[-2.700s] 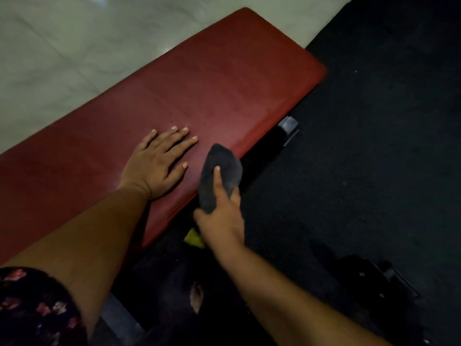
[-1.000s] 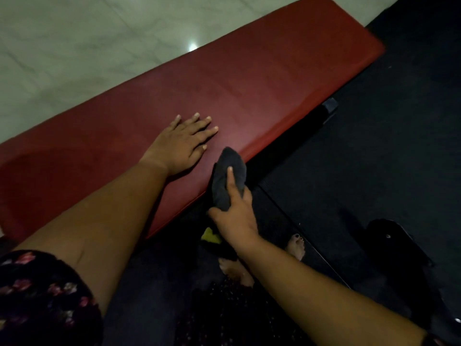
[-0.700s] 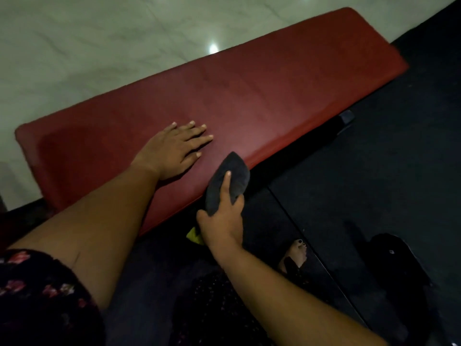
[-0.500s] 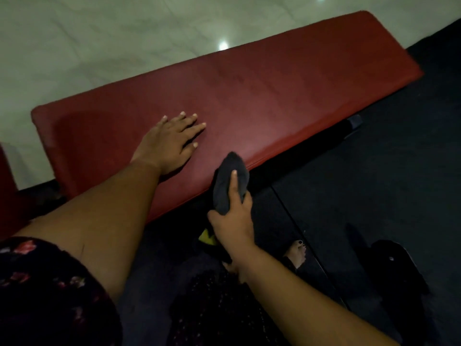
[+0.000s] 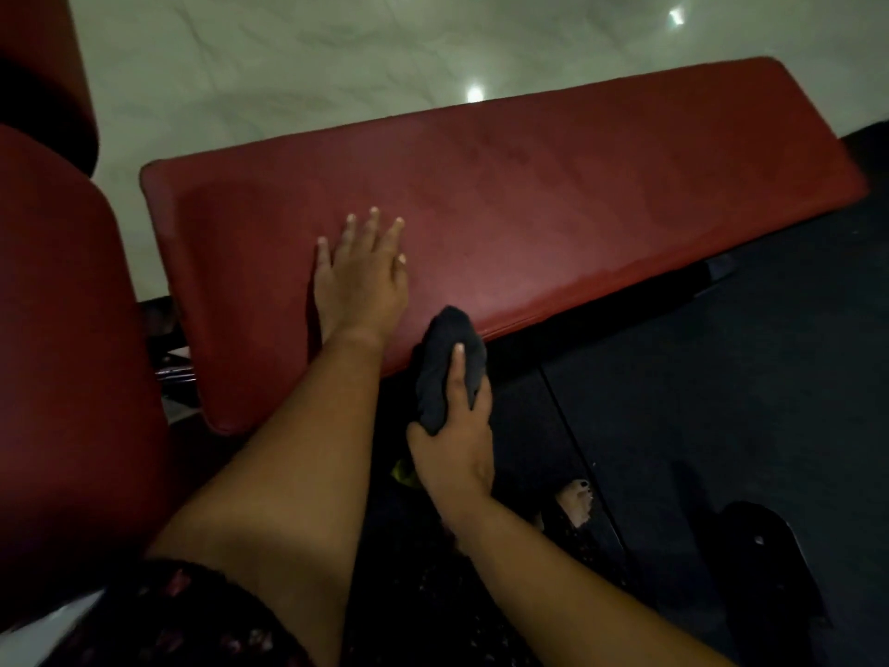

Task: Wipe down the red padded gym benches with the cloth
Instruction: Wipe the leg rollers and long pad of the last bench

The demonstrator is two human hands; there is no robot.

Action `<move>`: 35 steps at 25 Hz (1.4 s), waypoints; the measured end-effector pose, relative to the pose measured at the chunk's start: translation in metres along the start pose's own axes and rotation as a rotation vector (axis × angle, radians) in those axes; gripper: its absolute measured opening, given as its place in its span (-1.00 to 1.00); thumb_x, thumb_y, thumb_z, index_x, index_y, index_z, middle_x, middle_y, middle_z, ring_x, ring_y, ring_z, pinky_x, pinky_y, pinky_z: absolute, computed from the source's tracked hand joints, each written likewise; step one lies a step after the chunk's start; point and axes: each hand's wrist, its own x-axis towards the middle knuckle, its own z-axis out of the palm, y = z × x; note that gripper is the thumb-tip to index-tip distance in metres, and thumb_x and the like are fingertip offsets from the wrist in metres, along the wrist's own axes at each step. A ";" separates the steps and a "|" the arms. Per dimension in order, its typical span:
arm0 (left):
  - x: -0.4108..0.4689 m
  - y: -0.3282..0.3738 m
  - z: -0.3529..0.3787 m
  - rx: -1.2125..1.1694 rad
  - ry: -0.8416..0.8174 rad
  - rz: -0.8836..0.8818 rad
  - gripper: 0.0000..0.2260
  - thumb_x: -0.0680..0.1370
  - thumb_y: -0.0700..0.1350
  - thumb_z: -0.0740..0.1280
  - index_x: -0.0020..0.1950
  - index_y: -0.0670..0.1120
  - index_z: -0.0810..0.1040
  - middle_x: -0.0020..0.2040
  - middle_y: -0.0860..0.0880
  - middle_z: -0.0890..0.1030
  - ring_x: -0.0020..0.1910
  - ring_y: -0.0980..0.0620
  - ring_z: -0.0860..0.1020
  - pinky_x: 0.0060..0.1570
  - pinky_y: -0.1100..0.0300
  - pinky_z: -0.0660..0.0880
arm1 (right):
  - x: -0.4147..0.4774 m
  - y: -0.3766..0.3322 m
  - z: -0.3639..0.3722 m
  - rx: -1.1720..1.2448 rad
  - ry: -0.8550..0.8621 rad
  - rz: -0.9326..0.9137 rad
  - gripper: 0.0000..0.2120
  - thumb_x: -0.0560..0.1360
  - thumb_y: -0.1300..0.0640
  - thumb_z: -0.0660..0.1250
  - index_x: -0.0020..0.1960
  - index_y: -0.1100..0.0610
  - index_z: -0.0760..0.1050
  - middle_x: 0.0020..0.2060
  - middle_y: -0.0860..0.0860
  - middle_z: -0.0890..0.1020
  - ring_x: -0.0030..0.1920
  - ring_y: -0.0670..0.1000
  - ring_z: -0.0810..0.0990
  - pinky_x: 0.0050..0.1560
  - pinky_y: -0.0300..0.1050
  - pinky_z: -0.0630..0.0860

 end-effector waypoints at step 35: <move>-0.073 -0.082 0.005 0.172 0.238 -0.038 -0.49 0.58 0.12 0.11 0.53 0.02 0.33 0.53 -0.09 0.32 0.52 -0.15 0.25 0.46 -0.22 0.07 | -0.042 -0.004 -0.007 -0.121 -0.392 -0.256 -0.10 0.40 -0.01 0.28 0.34 -0.57 -0.30 0.55 -0.21 -0.14 0.53 0.04 0.10 0.52 -0.14 0.07</move>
